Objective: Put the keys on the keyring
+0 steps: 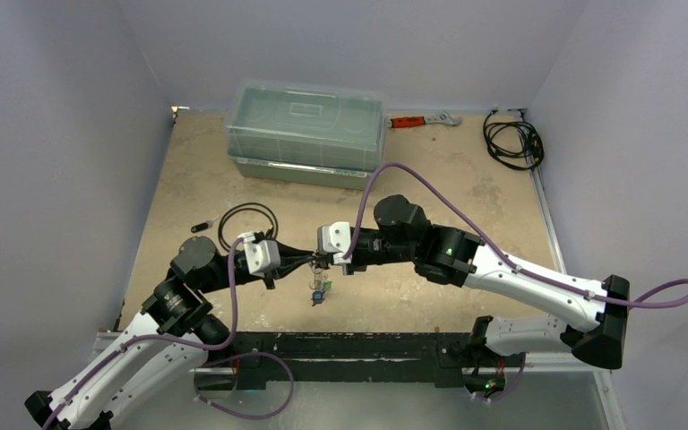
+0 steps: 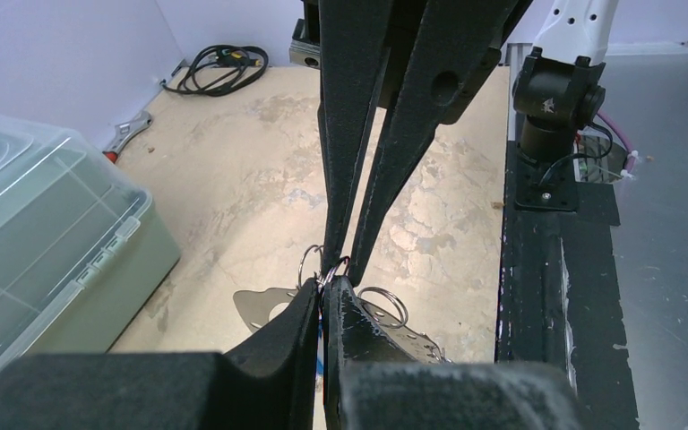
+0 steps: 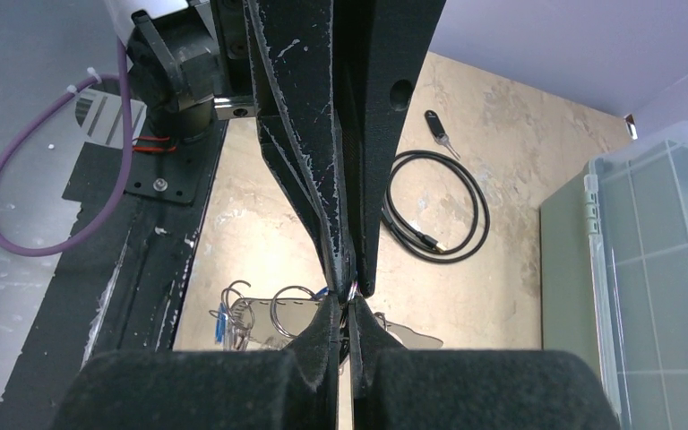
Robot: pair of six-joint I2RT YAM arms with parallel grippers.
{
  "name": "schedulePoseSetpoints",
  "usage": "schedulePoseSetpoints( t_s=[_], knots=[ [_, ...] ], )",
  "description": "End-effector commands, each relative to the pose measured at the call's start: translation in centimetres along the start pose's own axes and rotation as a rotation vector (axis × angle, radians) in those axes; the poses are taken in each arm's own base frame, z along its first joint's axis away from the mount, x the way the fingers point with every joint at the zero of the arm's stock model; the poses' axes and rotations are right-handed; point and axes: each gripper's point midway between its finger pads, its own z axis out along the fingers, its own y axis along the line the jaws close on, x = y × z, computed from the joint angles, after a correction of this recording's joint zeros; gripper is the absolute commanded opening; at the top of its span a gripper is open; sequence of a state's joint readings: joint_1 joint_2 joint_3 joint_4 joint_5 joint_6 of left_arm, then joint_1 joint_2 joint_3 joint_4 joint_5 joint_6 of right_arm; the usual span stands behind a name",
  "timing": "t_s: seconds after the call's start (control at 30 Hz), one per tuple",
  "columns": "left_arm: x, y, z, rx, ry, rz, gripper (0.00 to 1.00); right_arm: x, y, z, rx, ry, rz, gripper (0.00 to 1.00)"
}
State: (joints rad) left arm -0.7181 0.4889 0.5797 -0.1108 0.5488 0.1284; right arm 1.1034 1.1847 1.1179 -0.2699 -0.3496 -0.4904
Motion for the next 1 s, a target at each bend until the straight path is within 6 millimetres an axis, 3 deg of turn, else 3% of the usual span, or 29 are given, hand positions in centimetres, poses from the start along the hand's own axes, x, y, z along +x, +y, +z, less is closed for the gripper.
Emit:
schedulePoseSetpoints(
  t_s=[0.0, 0.1, 0.33, 0.57, 0.67, 0.83, 0.97],
  knots=[
    [-3.7, -1.0, -0.2, 0.069, -0.123, 0.075, 0.00, -1.9, -1.9, -0.9, 0.085, -0.043, -0.063, 0.00],
    [-3.7, -1.9, -0.3, 0.114, -0.132, 0.080, 0.02, -2.3, -2.4, -1.4, 0.121, -0.059, -0.079, 0.00],
    [-5.1, -2.8, -0.9, 0.151, -0.200, 0.141, 0.19, -3.0, -2.9, -2.7, 0.176, -0.093, -0.100, 0.00],
    [-5.6, -3.9, -1.4, 0.199, -0.234, 0.169, 0.20, -3.7, -3.2, -3.6, 0.200, -0.117, -0.119, 0.00],
    [-5.6, -3.7, -1.4, 0.185, -0.234, 0.170, 0.25, -4.3, -3.2, -3.9, 0.210, -0.151, -0.125, 0.00],
    [-5.5, -2.0, -1.4, 0.083, -0.219, 0.163, 0.43, -6.0, -2.7, -5.0, 0.212, -0.240, -0.140, 0.00],
    [-5.2, -0.4, -1.3, -0.003, -0.190, 0.149, 0.42, -6.4, -2.3, -5.1, 0.191, -0.256, -0.137, 0.00]
  ],
)
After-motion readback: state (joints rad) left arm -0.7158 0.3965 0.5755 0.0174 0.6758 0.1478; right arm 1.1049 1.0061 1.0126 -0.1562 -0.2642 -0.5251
